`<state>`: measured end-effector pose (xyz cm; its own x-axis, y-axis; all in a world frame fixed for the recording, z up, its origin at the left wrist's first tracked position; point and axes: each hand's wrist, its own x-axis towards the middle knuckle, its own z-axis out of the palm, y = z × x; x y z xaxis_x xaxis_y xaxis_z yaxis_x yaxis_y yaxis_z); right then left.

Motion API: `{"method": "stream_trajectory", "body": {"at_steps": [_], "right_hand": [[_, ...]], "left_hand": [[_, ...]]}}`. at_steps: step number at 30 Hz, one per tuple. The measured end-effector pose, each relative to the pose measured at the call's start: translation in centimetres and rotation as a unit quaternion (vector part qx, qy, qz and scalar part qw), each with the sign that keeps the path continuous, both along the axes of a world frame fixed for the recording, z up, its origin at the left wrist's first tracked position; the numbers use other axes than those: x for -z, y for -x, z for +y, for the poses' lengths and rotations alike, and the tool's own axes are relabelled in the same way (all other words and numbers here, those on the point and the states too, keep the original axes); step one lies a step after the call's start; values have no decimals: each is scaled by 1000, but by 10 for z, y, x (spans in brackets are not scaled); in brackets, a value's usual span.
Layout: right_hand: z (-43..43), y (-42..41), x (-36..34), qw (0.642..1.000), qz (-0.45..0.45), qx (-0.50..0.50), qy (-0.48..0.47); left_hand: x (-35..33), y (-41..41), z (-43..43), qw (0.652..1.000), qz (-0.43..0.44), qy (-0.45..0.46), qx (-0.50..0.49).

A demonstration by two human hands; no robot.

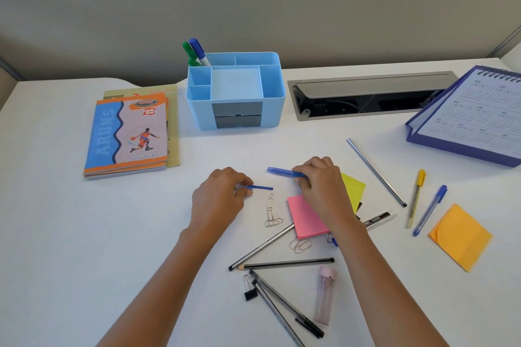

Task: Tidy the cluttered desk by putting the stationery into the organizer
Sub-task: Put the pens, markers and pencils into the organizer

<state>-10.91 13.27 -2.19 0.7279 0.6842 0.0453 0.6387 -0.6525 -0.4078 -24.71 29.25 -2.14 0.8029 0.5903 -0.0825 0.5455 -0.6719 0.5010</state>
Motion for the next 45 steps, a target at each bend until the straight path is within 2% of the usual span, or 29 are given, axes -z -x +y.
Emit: {"method": "stream_trajectory", "body": {"at_steps": [6,10,17,25,36,41,45], "right_hand": [[-4,14,-6,997,6,-19,-74],[-4,26,-8,995,-22,-64,-74],[4,30,-2,995,-52,-60,-62],[4,31,2,994,-47,-59,-82],[8,29,4,991,-51,-84,-88],[6,29,0,994,-31,-91,-53],[-15,25,-8,994,1,-49,-93]], "left_hand": [[3,-2,0,1000,-13,-3,-9],[4,-5,3,1000,-9,-3,-1],[4,-5,5,1000,-16,13,-9],[9,-5,4,1000,-17,11,-9],[13,-3,-6,992,-123,27,-11],[13,-3,-4,995,-98,19,10],[12,-3,-4,995,-87,51,8]]}}
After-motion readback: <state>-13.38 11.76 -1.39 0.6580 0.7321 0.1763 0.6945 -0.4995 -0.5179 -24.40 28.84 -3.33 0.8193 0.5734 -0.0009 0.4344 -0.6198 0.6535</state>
